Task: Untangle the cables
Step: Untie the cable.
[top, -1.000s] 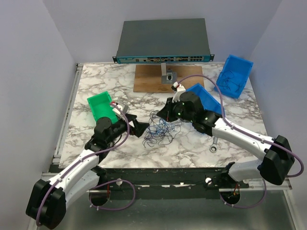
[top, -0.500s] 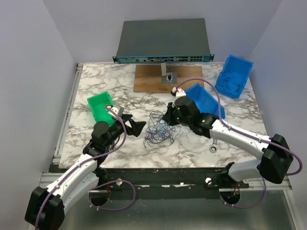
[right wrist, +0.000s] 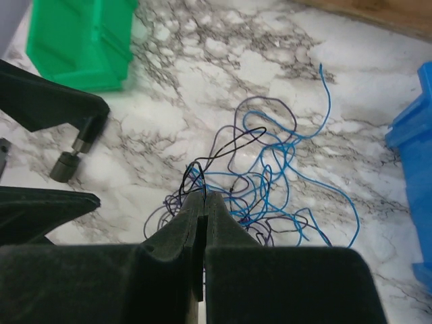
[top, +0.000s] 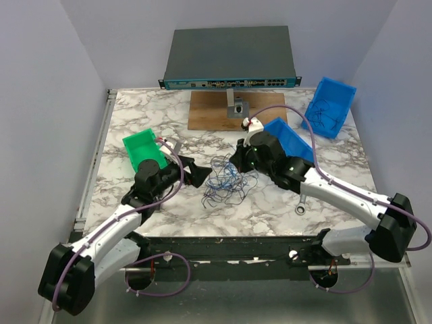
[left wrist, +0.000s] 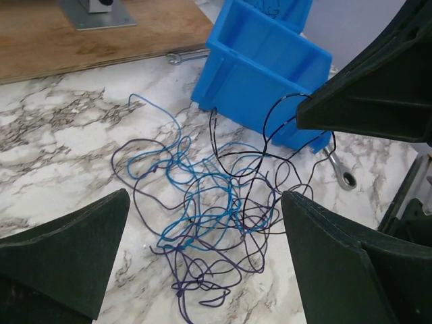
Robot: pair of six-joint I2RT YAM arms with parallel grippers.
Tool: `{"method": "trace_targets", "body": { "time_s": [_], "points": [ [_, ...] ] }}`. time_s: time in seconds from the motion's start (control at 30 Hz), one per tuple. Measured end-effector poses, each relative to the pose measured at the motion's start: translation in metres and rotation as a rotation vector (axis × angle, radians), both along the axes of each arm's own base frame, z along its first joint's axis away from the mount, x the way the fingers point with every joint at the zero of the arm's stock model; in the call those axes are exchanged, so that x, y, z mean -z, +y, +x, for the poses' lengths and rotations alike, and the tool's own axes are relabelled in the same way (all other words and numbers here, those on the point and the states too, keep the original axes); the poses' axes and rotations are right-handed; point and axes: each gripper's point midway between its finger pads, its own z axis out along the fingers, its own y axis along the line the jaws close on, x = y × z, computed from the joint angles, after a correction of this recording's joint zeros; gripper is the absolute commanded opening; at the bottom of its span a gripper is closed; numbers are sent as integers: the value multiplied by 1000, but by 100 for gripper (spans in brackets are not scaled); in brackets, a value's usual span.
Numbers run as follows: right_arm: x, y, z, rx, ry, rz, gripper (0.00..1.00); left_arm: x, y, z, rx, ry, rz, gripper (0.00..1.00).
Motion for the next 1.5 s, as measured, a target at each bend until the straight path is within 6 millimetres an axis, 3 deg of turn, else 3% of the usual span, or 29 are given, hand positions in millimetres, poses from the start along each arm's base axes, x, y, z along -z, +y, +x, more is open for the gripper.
{"method": "trace_targets", "body": {
  "time_s": [0.23, 0.4, 0.63, 0.83, 0.93, 1.03, 1.2, 1.33, 1.5],
  "points": [
    [-44, 9, -1, -36, -64, 96, 1, -22, -25, -1, 100, -9, -27, 99],
    [-54, 14, -4, -61, -67, 126, 1, -18, -50, -2, 170, 29, -10, 99],
    [-79, 22, -6, -81, -77, 191, 1, 15, -68, 12, 143, 157, 18, 98],
    [-145, 18, -6, -56, -156, 305, 1, 65, -83, 26, 69, 323, 43, 96],
    [-193, 6, -5, -12, -235, 369, 1, 82, -85, 28, 39, 376, 42, 80],
    [-246, -12, -7, 39, -327, 441, 1, 95, -82, 27, 16, 407, 34, 43],
    [-314, -51, -11, 149, -469, 511, 1, 107, -75, 21, -6, 432, 21, 31],
    [-327, -78, -8, 244, -522, 465, 1, 107, -71, 22, -22, 428, 11, 14],
    [-323, -106, 3, 376, -567, 350, 1, 94, -42, 30, -121, 418, -17, 16]
  ]
}}
